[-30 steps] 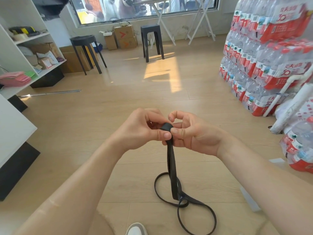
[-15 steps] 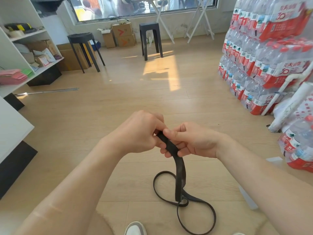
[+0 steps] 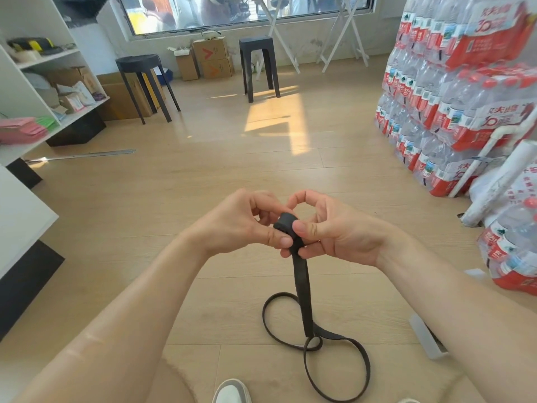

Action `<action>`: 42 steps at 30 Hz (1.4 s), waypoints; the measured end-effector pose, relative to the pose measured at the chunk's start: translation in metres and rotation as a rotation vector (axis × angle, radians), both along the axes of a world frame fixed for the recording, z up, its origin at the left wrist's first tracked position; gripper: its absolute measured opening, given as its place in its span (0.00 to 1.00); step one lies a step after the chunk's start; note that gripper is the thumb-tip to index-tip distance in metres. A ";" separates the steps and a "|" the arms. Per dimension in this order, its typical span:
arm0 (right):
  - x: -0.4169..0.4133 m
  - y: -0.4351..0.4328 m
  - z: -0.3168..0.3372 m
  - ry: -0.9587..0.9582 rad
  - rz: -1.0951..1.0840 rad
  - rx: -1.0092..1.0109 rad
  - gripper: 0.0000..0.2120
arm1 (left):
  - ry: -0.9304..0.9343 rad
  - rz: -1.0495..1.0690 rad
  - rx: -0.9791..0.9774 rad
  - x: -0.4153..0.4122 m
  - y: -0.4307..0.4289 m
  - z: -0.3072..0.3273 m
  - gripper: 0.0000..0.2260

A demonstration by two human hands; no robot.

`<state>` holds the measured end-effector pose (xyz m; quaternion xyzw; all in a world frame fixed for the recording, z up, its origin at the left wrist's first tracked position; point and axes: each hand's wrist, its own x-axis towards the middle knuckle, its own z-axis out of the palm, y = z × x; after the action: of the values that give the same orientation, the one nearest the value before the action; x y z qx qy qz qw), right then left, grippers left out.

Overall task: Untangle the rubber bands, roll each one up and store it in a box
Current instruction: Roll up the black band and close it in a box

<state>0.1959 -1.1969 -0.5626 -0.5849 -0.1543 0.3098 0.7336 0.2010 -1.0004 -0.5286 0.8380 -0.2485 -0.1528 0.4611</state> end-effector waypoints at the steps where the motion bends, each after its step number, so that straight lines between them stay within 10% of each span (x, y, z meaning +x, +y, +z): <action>1: -0.001 0.000 0.000 0.002 0.008 0.019 0.25 | -0.001 -0.003 -0.009 -0.001 -0.001 0.001 0.15; 22: -0.009 0.001 0.011 -0.005 0.032 0.088 0.25 | 0.017 -0.003 -0.273 -0.007 -0.002 0.005 0.13; 42: -0.009 0.010 0.010 -0.169 -0.101 -0.351 0.20 | -0.405 0.097 0.211 -0.001 -0.007 0.004 0.09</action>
<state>0.1871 -1.1870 -0.5522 -0.7349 -0.1295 0.2444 0.6192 0.1996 -1.0071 -0.5241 0.9061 -0.2782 0.0158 0.3183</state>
